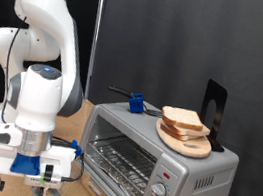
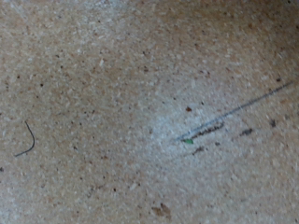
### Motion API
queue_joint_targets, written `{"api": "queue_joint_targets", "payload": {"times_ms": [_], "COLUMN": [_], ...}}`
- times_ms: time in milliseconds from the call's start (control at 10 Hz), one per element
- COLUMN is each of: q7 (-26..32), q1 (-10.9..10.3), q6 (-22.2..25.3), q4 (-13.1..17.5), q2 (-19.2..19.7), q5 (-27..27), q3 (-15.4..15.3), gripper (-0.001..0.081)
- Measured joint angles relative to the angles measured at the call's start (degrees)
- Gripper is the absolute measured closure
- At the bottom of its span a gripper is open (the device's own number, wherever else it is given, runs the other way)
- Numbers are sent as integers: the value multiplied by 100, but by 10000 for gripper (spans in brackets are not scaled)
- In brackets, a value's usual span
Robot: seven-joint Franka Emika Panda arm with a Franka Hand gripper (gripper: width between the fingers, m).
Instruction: Make a piece of toast with the oven
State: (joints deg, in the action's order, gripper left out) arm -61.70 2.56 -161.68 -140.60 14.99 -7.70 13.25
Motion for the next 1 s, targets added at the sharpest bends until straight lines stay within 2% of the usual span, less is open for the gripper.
{"api": "queue_joint_targets", "payload": {"times_ms": [200, 600, 800, 1000], "q7": [292, 359, 1134, 1666], "q1": [35, 91, 316, 449], "q6": [0, -44, 12, 414], "q4": [-234, -590, -730, -844], "q2": [-38, -284, -632, -1125], "q5": [-28, -33, 632, 1067], "q3": [-7, 22, -53, -73], "gripper": [6, 6, 6, 6]}}
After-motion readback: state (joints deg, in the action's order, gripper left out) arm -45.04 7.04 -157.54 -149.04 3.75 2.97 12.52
